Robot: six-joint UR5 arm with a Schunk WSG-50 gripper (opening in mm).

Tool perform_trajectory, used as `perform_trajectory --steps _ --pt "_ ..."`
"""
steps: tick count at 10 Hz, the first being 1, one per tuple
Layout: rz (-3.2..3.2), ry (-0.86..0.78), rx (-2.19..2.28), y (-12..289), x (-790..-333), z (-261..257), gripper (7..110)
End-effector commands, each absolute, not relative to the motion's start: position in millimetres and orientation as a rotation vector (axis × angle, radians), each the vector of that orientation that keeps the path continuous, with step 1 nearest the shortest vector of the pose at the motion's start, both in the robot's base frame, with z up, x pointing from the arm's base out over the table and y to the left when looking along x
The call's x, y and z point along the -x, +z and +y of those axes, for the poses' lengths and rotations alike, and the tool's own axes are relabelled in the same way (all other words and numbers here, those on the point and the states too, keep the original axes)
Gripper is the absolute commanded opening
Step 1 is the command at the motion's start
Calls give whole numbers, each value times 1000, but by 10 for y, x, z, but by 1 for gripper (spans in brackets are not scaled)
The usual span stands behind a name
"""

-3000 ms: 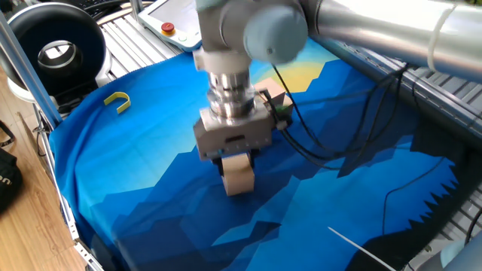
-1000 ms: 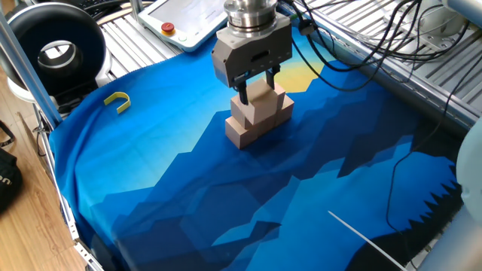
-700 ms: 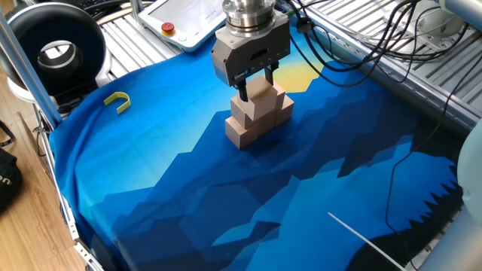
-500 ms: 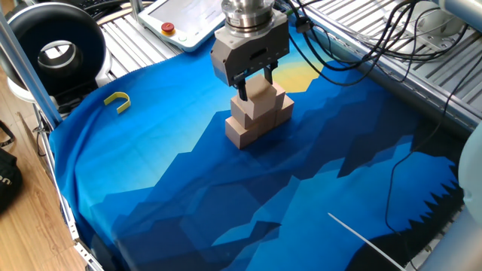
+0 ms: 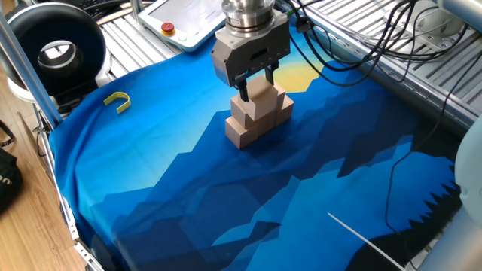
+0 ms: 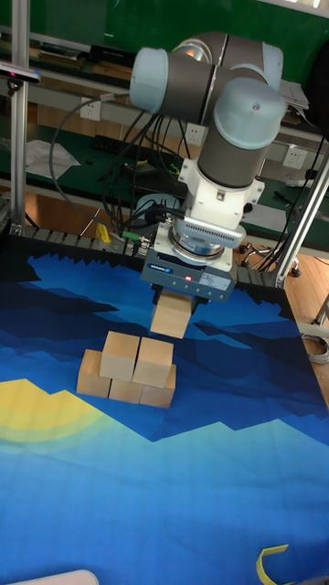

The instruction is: Stack the blocks into a pyramid shape

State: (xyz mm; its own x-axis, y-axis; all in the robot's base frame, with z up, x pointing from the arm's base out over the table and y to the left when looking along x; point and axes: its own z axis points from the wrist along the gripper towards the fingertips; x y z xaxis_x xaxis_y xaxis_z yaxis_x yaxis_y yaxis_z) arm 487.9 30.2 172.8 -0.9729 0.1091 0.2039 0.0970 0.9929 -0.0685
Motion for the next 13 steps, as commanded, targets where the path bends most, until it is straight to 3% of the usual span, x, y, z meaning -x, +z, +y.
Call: perform_trajectory --steps 1,13 --pt "-2913 52 164 1741 -4852 354 7" --pt "-2895 30 264 1746 -4827 414 7"
